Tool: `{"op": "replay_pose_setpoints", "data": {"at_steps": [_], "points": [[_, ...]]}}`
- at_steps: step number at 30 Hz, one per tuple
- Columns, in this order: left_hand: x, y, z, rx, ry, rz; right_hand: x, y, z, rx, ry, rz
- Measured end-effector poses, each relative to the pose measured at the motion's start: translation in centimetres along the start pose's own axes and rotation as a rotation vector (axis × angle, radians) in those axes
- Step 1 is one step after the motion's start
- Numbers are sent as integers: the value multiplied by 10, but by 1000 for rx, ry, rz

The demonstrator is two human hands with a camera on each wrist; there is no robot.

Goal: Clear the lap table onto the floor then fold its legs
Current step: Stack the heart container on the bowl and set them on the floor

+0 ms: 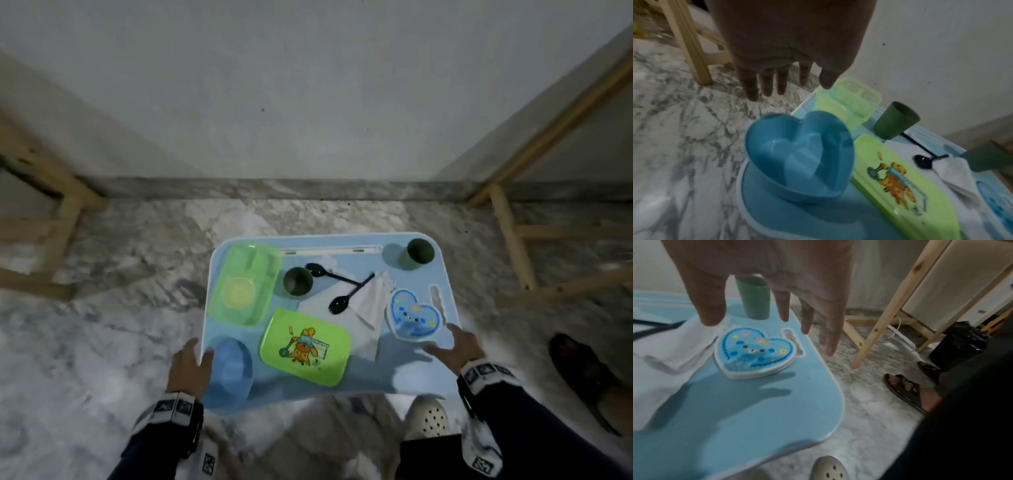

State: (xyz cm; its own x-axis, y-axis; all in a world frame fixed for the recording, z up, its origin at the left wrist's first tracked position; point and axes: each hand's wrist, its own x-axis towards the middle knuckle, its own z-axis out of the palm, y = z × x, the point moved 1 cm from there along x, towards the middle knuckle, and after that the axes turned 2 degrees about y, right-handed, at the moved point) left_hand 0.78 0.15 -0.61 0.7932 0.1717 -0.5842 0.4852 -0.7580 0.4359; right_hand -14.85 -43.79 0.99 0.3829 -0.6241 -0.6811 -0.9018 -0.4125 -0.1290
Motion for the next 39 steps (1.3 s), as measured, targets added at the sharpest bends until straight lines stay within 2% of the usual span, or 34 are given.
{"op": "replay_pose_setpoints", "data": {"at_steps": [4, 9, 15, 20, 24, 29, 31, 34, 36, 39], "points": [[23, -19, 23, -40, -20, 102, 36, -28, 39, 35, 170, -50], [31, -39, 31, -99, 72, 234, 74, -40, 72, 43, 274, -78], [50, -37, 27, -77, 20, 435, 99, -40, 78, -6, 424, -112], [61, -31, 38, -96, -14, 522, 117, -40, 75, -32, 491, -177], [55, -31, 48, -93, 4, 540, 112, -37, 69, -43, 517, -241], [40, -39, 47, -101, 114, 517, 79, -42, 49, 33, 558, -340], [34, -44, 44, -127, 175, 474, 58, -51, 43, 54, 583, -441], [26, -54, 39, -68, 243, 388, 18, -74, 50, 54, 619, -672], [19, -60, 35, -47, 287, 298, -11, -95, 63, 38, 591, -831], [13, -66, 34, -190, 252, 223, -54, -126, 92, -65, 478, -1028]]}}
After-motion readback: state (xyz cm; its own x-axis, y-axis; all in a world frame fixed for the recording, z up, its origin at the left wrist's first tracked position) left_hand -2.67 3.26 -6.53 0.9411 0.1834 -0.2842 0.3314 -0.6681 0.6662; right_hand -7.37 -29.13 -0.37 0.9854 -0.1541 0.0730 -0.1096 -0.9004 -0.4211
